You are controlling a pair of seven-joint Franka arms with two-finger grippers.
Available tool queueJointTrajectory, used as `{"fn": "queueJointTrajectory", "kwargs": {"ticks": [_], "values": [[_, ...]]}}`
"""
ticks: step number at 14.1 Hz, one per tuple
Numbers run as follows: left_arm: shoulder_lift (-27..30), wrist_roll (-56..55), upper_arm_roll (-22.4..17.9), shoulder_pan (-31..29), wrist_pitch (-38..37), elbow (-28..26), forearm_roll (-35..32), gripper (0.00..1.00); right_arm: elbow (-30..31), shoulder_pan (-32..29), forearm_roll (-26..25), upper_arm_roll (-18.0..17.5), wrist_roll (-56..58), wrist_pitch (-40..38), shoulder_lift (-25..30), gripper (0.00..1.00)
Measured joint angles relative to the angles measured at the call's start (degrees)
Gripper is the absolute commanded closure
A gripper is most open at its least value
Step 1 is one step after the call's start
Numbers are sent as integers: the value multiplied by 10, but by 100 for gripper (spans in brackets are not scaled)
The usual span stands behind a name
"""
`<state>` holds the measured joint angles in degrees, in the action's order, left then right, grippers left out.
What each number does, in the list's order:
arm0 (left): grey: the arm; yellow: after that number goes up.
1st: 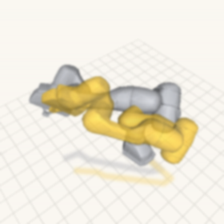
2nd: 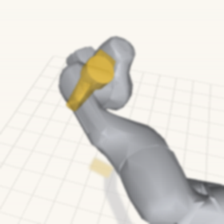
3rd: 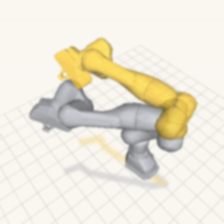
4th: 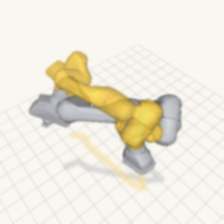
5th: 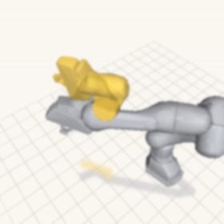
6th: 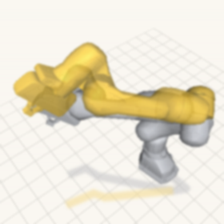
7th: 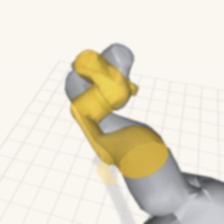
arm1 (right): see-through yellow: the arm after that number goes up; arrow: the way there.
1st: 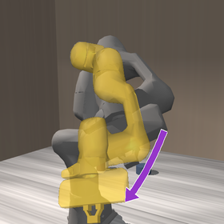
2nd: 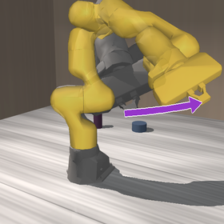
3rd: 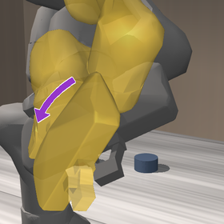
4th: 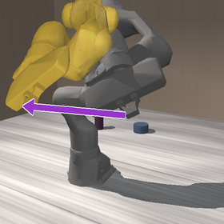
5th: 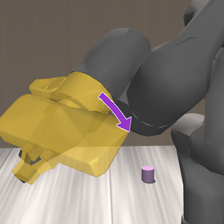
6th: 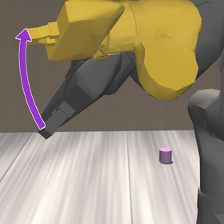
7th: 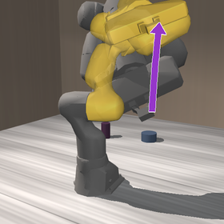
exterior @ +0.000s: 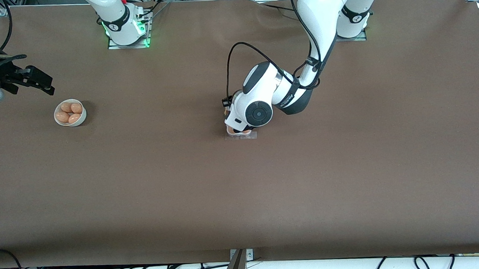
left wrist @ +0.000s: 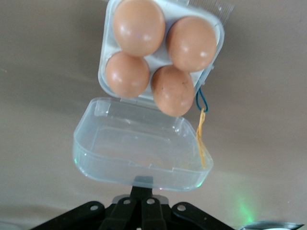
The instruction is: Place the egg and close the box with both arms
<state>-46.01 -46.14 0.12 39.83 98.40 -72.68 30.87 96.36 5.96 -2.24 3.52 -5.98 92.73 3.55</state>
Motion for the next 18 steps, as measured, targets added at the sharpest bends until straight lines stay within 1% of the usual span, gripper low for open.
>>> {"fn": "queueJointTrajectory", "kwargs": {"ticks": [4,9,10,11,13,15,16,17,18], "values": [[0,0,-4,0,36,3,-12,100,0,0,0,0,0,0,0,0],[0,4,-49,-1,48,28,-33,100,0,0,0,0,0,0,0,0],[0,4,-56,-2,52,33,-37,98,0,0,0,0,0,0,0,0],[0,4,-64,-2,51,38,-38,85,0,0,0,0,0,0,0,0],[4,4,-82,-5,30,46,-39,42,0,0,0,0,0,1,0,0],[11,10,-114,-13,-22,64,-39,12,0,0,0,0,0,1,0,0],[14,20,-136,-17,-49,80,-39,3,0,0,0,0,0,1,0,0],[18,32,-163,-19,-74,98,-39,0,0,0,0,0,0,1,0,0],[22,44,-193,-21,-94,113,-40,0,0,0,0,0,0,1,0,0]]}}
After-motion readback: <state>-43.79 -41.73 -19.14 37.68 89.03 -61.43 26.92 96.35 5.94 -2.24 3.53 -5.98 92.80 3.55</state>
